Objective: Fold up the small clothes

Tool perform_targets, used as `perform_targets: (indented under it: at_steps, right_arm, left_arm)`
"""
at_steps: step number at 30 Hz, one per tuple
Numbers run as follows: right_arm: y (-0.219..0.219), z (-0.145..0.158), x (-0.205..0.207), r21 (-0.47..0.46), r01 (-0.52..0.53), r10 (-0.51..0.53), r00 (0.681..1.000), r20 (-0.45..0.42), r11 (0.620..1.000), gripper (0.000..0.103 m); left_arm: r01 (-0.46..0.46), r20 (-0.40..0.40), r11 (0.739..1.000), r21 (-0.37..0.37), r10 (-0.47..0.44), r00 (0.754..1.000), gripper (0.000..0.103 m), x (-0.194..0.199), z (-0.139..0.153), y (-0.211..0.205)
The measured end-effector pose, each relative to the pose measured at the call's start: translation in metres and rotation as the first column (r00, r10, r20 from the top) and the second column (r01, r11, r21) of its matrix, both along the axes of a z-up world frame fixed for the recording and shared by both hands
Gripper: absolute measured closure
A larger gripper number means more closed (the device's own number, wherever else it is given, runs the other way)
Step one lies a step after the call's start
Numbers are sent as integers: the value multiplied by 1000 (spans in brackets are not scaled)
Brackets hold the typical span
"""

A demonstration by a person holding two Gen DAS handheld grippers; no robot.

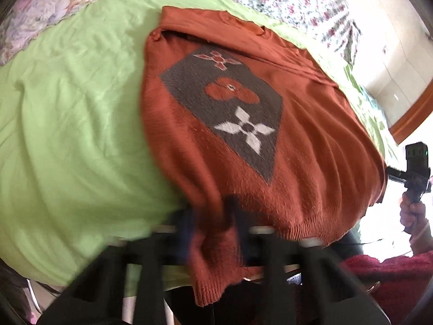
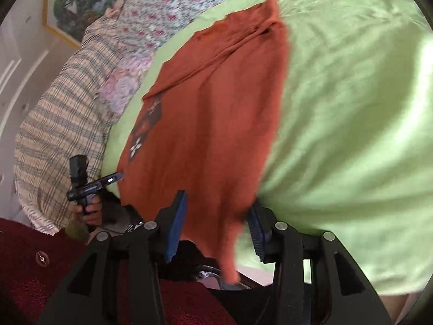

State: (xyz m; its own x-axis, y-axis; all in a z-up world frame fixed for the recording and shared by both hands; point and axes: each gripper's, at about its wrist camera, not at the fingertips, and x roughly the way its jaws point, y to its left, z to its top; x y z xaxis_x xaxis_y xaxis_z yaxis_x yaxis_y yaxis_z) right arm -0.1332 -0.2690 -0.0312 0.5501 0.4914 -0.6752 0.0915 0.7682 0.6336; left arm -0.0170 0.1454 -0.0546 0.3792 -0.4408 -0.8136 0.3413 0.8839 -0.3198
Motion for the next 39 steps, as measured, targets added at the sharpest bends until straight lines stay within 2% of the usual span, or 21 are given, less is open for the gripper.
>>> perform_targets:
  at_steps: [1,2,5,7,9,12,14,16,21,26,32,36,39]
  right_arm:
    - [3,1,2,3,-4,4,1000,10,1000,72]
    - [4,1,3,11,-9,9,1000,15,1000,93]
    - [-5,4,-11,41,2,-3,999,38,999,94]
    - [-17,6,-20,61,22,-26,998,57,998,96]
    - [-24,3,-23,80,33,-37,998,53,996,96]
    - [-22,-3,-19,104,16,-19,999,35,994,92]
    - [-16,-9,-13,100,-8,7,1000,14,995,92]
    - [-10,-15,-8,100,-29,29,1000,10,995,92]
    - [-7,-6,-4,133,-36,27,997,68,991,96]
    - [-26,36,6,205,11,-57,973,222,979,97]
    - [-48,71,48,202,45,-111,938,329,978,97]
    - [-73,81,98,180,91,-150,924,352,979,97]
    - [-91,81,134,144,137,-180,921,345,980,97]
  left_arm:
    - [-17,-7,999,-32,17,1000,95,4,1,3]
    - [-31,0,999,-43,31,1000,95,3,4,7]
    - [-44,14,997,-66,45,999,94,-3,7,16]
    - [-42,-35,997,-68,40,999,92,0,-1,18]
    - [-38,-77,996,-75,32,997,84,3,-8,19]
    - [-12,-94,995,-102,2,996,72,3,-7,19]
    - [12,-76,997,-82,-18,997,74,1,-7,14]
    - [24,-42,998,-55,-27,999,93,-2,-5,8]
    - [-32,-3,991,-127,32,999,95,-2,13,14]
    - [-87,89,968,-236,111,990,96,12,57,19]
    - [-100,200,947,-307,167,966,96,68,102,10]
    - [-116,256,935,-336,209,944,96,123,124,1]
    - [-145,261,931,-334,240,935,96,174,127,-9]
